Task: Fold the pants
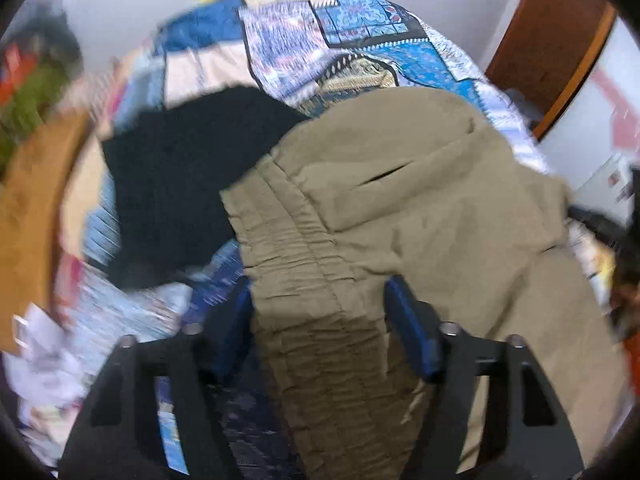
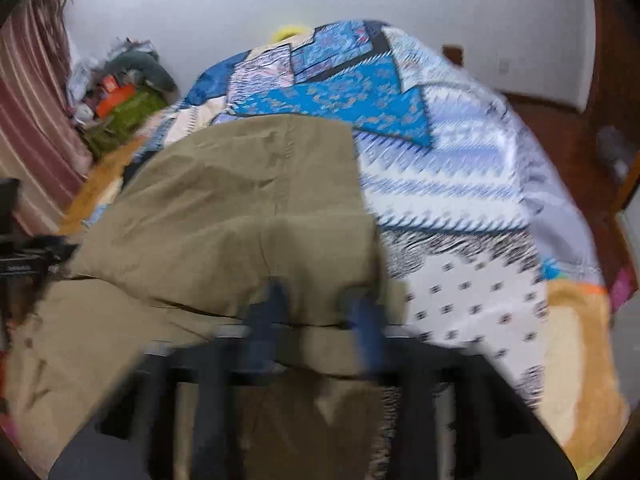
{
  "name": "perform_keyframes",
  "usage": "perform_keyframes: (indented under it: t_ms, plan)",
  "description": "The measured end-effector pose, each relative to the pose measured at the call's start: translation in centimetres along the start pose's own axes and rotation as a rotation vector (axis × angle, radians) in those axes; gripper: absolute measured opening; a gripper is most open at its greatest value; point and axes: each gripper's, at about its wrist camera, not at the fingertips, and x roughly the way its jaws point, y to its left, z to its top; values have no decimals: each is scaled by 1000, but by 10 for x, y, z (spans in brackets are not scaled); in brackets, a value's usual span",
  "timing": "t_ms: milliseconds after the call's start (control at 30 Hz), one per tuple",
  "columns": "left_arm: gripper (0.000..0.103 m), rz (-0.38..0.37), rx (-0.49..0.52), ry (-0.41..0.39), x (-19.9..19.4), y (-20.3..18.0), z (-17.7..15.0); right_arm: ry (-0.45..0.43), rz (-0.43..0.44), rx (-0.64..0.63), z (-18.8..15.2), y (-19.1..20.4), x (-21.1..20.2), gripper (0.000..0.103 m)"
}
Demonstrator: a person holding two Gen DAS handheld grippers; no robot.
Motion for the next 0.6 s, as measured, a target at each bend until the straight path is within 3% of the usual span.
perform_keyframes:
  t_ms: [67, 200, 367, 467, 600]
  plan:
    - [41, 56, 80, -11, -3, -14, 0, 9, 7, -3, 2, -2, 1, 10]
    - [37, 180, 165, -47, -8, -25, 2, 0, -12, -27, 5, -1, -2, 10]
    - [37, 178, 96, -49, -10, -10, 4, -4, -32, -37, 7, 0, -5, 9]
    - [39, 166, 41, -13, 4, -3, 1, 49, -59, -42, 3, 3, 11, 9]
    - [45, 142, 50, -14, 6, -4, -4, 120, -30, 30, 4, -3, 27, 9]
